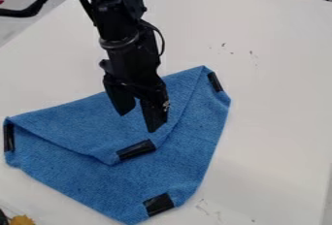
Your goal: Fold the cloth from top left to bottom right
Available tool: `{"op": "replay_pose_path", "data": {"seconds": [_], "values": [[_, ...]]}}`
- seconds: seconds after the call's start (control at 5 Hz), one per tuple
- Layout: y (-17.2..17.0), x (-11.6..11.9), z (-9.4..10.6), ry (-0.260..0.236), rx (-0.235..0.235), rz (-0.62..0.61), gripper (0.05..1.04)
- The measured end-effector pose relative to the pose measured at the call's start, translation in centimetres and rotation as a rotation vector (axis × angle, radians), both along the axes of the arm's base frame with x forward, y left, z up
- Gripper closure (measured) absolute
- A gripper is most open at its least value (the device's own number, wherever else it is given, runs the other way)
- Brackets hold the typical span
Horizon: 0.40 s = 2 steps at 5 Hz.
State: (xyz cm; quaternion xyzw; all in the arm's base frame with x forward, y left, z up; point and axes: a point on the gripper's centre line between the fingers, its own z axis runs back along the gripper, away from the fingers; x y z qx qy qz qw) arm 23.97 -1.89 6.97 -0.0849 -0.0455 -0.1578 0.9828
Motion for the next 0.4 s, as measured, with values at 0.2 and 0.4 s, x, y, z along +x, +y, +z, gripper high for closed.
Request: {"op": "replay_pose_path", "data": {"seconds": [0.2, 0.4], "values": [[0.0, -0.2, -0.5, 0.020, -0.001, 0.008, 0.083], [-1.1, -1.4, -1.2, 0.033, -0.002, 0.007, 0.083]]}}
